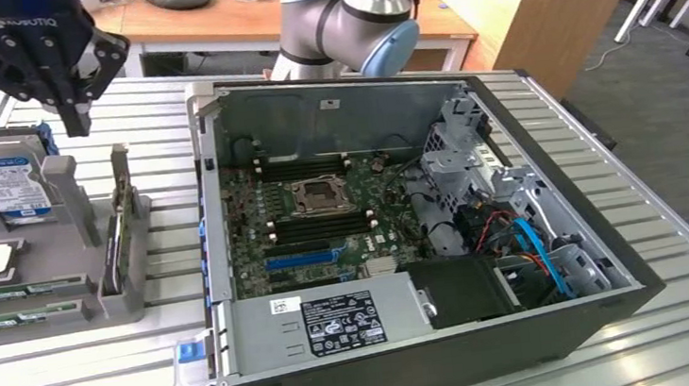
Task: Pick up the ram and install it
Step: 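Reach for the ram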
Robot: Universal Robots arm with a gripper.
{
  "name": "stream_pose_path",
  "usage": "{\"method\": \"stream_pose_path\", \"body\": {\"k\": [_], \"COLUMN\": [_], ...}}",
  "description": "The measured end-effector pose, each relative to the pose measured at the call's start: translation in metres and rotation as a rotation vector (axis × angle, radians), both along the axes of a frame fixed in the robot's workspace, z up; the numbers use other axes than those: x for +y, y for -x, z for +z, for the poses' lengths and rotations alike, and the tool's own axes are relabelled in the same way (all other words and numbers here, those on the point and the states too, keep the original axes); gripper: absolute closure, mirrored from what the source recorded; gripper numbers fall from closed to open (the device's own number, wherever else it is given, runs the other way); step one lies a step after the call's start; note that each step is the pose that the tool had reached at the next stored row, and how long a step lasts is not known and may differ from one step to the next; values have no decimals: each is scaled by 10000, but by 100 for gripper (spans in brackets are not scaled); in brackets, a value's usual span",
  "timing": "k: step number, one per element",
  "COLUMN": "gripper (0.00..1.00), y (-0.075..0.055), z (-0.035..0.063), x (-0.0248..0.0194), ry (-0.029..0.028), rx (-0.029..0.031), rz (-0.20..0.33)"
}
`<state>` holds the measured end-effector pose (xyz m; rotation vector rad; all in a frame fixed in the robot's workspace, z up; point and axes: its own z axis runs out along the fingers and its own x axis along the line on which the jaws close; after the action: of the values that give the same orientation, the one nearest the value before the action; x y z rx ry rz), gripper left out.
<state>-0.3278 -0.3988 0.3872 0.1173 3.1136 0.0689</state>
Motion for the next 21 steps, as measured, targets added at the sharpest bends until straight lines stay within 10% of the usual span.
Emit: {"method": "stream_pose_path", "body": {"k": [21], "gripper": [89], "y": [560], "z": [-29], "x": [0], "ry": [0], "rx": [0], "rz": [-8]}}
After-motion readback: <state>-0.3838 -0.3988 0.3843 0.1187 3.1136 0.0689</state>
